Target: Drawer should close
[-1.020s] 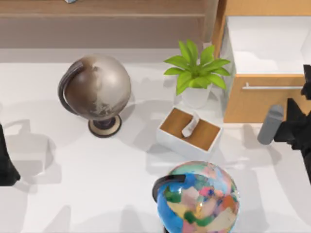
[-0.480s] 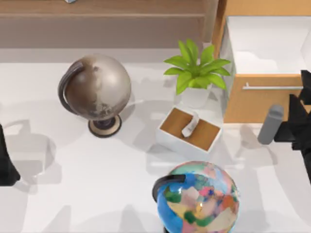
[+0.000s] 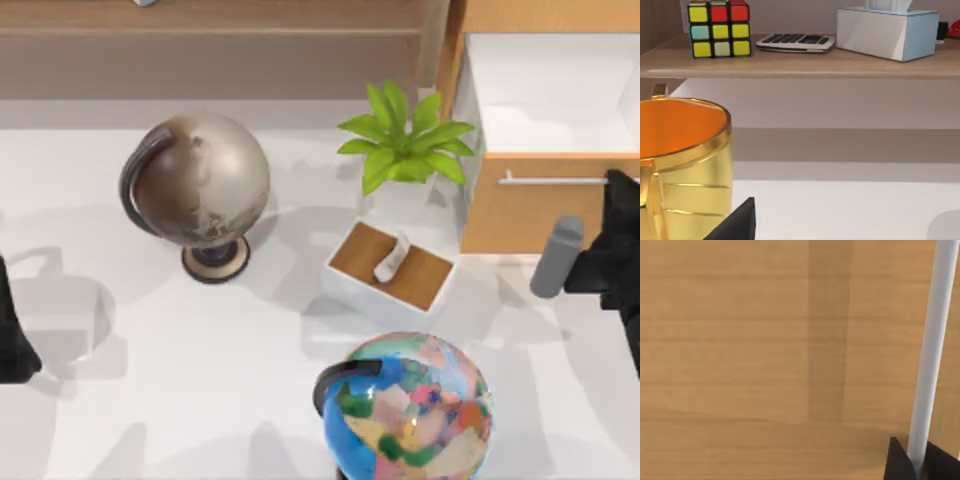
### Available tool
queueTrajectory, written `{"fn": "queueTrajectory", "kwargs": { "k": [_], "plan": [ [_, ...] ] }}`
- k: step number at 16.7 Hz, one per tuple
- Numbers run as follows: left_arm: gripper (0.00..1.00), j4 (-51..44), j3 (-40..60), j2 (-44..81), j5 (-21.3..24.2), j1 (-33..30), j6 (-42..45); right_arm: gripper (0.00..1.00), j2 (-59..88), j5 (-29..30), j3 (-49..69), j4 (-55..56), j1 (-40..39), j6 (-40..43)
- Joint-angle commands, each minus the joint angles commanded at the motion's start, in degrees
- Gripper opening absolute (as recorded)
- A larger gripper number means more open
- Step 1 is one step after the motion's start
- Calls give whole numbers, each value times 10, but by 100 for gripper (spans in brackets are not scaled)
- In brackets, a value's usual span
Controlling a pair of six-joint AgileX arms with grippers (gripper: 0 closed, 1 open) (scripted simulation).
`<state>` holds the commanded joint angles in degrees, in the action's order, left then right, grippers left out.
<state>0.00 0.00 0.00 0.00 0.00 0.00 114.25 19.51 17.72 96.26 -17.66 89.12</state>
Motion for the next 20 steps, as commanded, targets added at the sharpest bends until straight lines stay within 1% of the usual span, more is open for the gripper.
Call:
{"fn": "queueTrajectory", "kwargs": {
  "k": [9, 17, 20],
  "plan": [
    [100, 0, 0, 0, 0, 0, 0, 0, 1, 0, 1, -2, 0, -2],
    [100, 0, 0, 0, 0, 0, 0, 0, 37, -32, 120, -83, 34, -2],
    [100, 0, 0, 0, 0, 0, 0, 0, 45, -39, 142, -99, 39, -1]
  ]
}}
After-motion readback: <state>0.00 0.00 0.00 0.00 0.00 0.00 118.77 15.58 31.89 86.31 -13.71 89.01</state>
